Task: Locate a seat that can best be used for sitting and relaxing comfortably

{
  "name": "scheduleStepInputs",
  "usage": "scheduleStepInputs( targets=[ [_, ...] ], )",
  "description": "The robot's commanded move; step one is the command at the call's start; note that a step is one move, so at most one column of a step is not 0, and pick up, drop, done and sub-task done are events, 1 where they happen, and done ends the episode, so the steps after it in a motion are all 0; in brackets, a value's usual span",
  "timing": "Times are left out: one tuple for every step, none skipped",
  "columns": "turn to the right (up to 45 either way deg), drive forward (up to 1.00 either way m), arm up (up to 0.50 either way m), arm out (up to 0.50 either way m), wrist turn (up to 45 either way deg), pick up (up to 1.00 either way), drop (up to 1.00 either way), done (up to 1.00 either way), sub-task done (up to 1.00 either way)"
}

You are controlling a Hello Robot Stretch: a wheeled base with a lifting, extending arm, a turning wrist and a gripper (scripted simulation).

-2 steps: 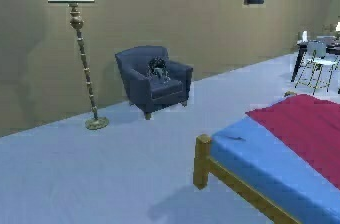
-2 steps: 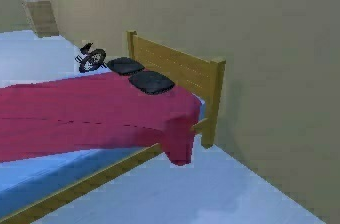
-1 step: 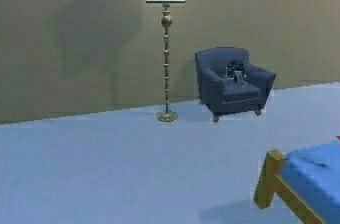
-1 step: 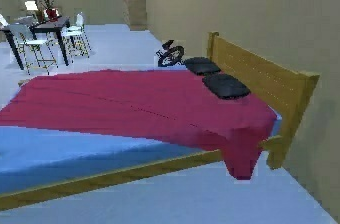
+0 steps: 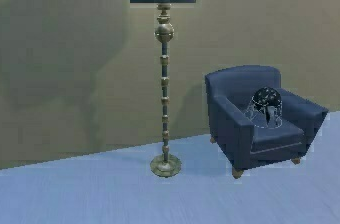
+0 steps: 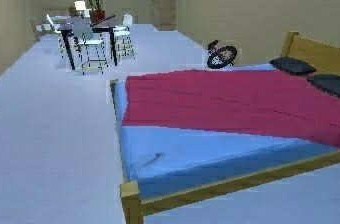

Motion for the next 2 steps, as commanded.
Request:
scheduleStepInputs(
  targets=[
    [-6.0, 0.0, 0.0, 0.0, 0.0, 0.0, 0.0, 0.0, 0.0],
    [0.0, 0.25, 0.0, 0.0, 0.0, 0.0, 0.0, 0.0, 0.0]
  ],
)
